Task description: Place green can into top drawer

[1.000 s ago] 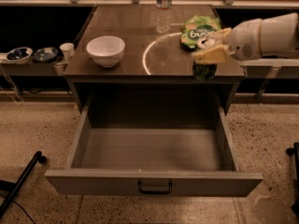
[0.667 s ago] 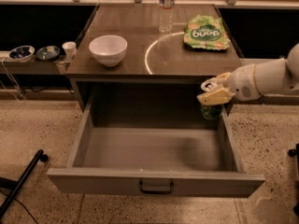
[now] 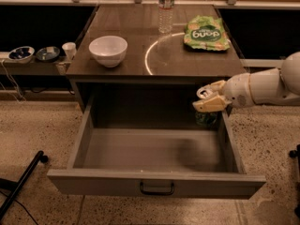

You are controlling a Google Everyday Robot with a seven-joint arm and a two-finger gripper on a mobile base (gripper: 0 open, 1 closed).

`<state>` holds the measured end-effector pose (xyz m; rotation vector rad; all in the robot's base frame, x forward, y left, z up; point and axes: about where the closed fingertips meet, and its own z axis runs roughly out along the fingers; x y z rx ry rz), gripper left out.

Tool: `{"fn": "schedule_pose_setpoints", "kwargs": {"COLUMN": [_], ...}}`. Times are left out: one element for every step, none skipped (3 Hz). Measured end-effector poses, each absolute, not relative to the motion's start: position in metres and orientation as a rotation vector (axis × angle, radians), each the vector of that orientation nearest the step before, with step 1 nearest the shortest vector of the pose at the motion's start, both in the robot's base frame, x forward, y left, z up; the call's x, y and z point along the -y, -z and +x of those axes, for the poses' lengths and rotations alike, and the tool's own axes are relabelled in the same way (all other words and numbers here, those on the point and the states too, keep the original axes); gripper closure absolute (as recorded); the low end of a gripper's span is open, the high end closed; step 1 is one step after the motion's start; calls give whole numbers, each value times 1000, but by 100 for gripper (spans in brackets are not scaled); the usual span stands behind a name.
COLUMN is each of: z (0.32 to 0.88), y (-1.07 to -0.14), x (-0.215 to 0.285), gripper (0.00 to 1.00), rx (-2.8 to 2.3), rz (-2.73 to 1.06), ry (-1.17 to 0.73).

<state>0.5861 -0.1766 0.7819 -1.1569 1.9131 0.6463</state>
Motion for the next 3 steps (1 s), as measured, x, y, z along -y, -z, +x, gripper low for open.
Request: {"fn": "schedule_pose_setpoints", "kwargs": {"z": [549,528,522], "y": [-746,-729,-712], "x": [148,128,106], "gripper": [100,100,100], "rx": [-1786,-1701,-1656], "rz": [-1145,-1188,-1241], "ry": [-755,-779,-780]}}
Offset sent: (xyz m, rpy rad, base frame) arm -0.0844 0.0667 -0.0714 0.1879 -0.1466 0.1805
